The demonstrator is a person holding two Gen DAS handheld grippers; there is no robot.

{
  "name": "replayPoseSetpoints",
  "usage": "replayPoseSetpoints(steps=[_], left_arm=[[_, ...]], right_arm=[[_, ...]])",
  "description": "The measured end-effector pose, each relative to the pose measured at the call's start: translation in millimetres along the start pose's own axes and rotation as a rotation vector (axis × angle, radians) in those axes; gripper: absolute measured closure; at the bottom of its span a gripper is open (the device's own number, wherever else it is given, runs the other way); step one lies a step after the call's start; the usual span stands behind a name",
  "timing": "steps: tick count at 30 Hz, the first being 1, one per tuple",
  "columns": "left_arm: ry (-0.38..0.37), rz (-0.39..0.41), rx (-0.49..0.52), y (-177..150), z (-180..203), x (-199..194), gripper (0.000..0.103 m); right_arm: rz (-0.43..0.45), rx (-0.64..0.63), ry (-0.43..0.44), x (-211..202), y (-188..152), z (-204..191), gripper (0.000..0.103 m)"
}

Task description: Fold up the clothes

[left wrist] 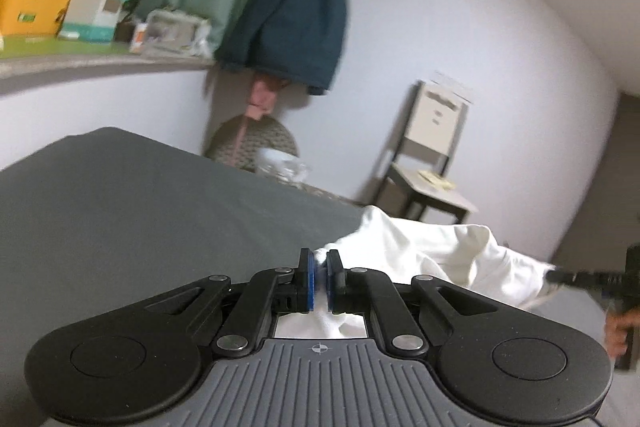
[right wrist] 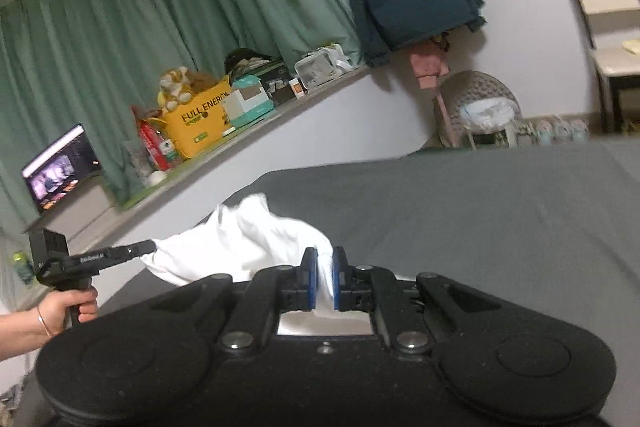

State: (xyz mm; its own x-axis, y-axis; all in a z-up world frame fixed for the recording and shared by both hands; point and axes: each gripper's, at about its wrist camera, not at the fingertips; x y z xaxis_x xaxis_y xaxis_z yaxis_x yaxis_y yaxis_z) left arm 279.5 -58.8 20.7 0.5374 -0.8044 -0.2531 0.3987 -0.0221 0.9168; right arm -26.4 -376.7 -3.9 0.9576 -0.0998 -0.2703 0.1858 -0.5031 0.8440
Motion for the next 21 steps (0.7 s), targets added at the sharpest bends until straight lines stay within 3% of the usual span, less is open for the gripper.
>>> replayPoseSetpoints(steps=[2,4,7,8,10,11,12,13,14,15,17,21], left_arm=[[-0.015,-0.022,0.036,-16.3,9.8,-38.5,0.098],[-0.011,-0.095,0.087,-40.2,14.7,-62.9,0.098],[0.013,-0.214,0.161,-73.5,21.5,-83.5,0.097],[0.033,-0.240,0.174,-80.7,23.6,-86.0,0.097],[0.075,-0.265,0.200,-90.4,27.8,-89.4,0.097],[0.094,-0.251,0.227,-91.2,31.9,-91.5,0.093],[0.106,-0.233,0.265,-90.9,37.7,-94.0,0.078],[0.116,-0.215,0.305,-90.5,43.7,-96.7,0.066],[0.123,-0.199,0.358,-89.7,51.0,-99.0,0.030],[0.122,-0.183,0.423,-88.0,59.9,-99.7,0.005],[0.077,-0.166,0.527,-82.1,76.7,-97.9,0.003],[-0.005,-0.272,0.620,-75.2,94.2,-72.5,0.003]], right_arm=[[-0.035,0.018,-0.027,-32.1,-27.6,-4.3,0.095],[-0.114,0.019,-0.068,-46.8,-56.0,-7.6,0.095],[-0.255,-0.069,-0.140,-41.3,-84.7,-15.3,0.094],[-0.301,-0.099,-0.164,-39.4,-93.9,-18.2,0.092],[-0.308,-0.227,-0.196,-38.1,-95.9,-37.4,0.086],[-0.304,-0.294,-0.190,-39.4,-94.8,-48.6,0.076],[-0.291,-0.362,-0.186,-39.1,-93.3,-58.4,0.062],[-0.279,-0.429,-0.182,-38.7,-91.8,-68.1,0.056],[-0.266,-0.495,-0.177,-38.3,-90.3,-77.7,0.051],[-0.261,-0.545,-0.160,-37.3,-90.3,-84.8,0.051],[-0.277,-0.607,-0.127,-30.1,-92.4,-96.9,0.051],[-0.315,-0.644,-0.086,-5.4,-96.8,-98.2,0.051]])
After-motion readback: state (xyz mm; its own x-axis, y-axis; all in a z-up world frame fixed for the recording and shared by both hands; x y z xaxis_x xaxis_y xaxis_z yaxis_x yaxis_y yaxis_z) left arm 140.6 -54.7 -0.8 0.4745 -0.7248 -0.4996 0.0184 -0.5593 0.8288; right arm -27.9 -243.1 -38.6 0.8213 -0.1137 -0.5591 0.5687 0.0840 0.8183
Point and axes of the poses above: each gripper's, at about its wrist camera, not at the fingertips, and x roughly the way its jaws point, z to its right, y to its top, and after that the axes turned 6 degrees about z, right-handed
